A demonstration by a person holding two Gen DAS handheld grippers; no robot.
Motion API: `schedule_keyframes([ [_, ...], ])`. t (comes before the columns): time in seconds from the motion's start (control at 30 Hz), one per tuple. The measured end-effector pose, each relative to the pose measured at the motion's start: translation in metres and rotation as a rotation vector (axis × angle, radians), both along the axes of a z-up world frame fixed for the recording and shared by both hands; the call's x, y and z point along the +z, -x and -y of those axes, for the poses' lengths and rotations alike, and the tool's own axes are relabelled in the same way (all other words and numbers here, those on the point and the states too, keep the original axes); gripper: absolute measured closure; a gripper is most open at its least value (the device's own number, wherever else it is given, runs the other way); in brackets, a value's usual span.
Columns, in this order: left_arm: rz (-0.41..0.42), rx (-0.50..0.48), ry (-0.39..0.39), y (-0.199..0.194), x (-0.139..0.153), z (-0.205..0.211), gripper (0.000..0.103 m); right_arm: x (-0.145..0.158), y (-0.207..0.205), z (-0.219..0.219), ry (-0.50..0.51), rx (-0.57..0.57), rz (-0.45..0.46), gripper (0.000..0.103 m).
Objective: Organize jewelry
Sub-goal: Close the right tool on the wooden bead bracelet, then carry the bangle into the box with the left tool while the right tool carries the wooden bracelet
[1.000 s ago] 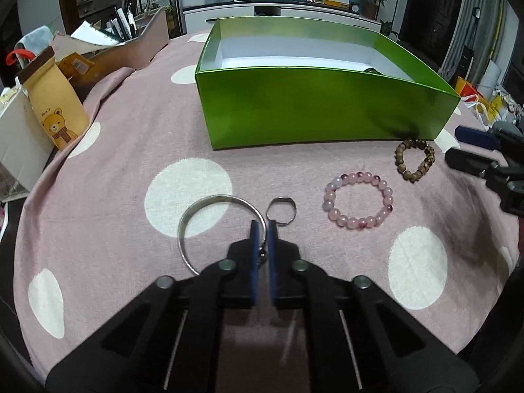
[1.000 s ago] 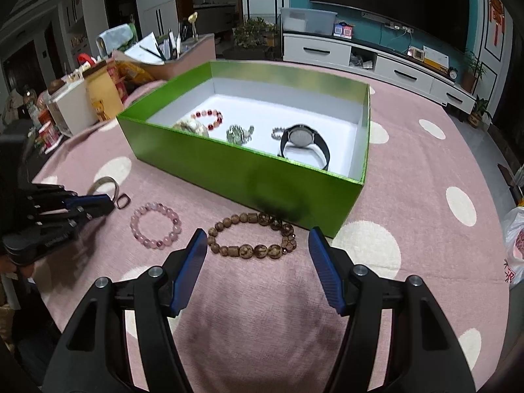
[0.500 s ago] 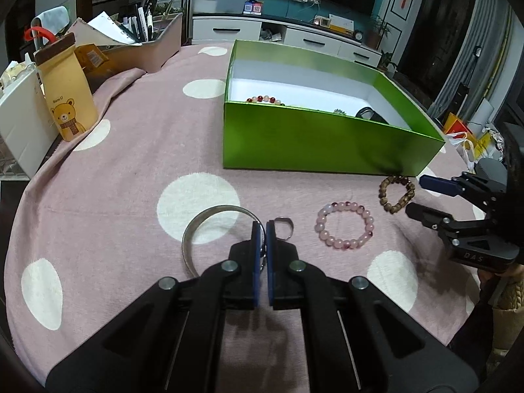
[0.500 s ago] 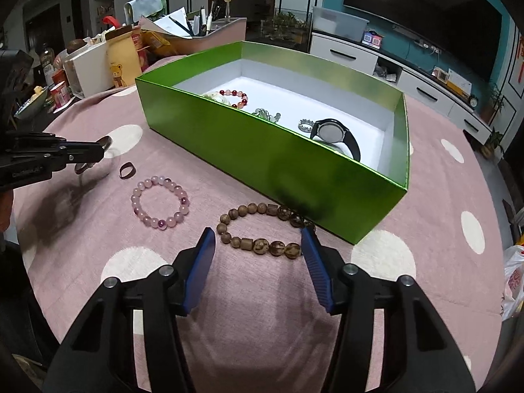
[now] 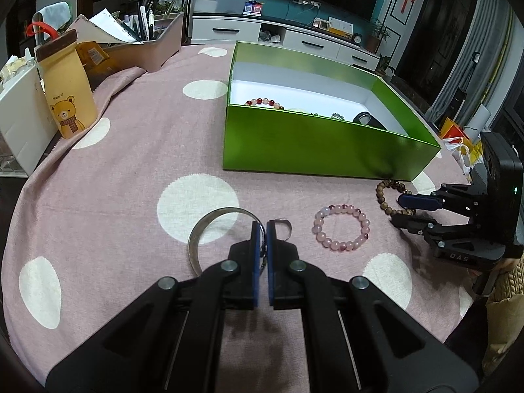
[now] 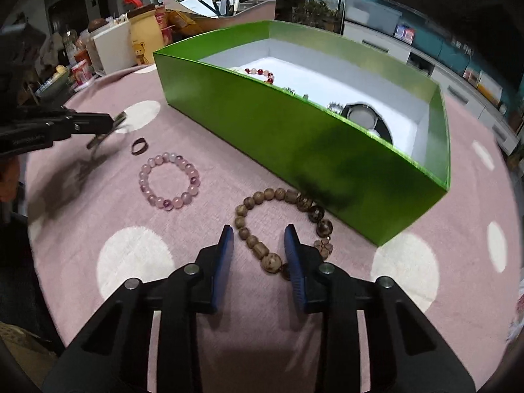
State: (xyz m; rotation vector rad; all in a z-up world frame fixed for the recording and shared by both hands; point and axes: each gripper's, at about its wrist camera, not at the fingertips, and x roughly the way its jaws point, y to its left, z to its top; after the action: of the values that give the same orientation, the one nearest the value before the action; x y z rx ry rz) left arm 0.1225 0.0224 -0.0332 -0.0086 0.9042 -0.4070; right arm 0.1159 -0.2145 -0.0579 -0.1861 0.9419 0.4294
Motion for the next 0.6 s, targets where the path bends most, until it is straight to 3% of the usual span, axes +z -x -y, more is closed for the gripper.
schedule_keyframes([
  [0.2, -0.001, 0.0, -0.002, 0.0, -0.001, 0.001, 0.1, 0.0, 0.013, 0.002, 0.032, 0.037, 0.006, 0.07],
  [0.3, 0.002, -0.008, -0.005, 0.001, -0.001, 0.004, 0.1, 0.0, 0.018, -0.002, 0.031, 0.066, 0.013, 0.095],
  [0.47, 0.009, -0.014, -0.004, 0.002, 0.001, 0.007, 0.1, 0.0, 0.018, -0.004, 0.014, 0.038, 0.02, 0.096],
  [0.6, 0.02, -0.007, 0.014, 0.001, 0.006, 0.005, 0.1, 0.013, 0.019, 0.006, -0.096, 0.015, 0.04, 0.096],
])
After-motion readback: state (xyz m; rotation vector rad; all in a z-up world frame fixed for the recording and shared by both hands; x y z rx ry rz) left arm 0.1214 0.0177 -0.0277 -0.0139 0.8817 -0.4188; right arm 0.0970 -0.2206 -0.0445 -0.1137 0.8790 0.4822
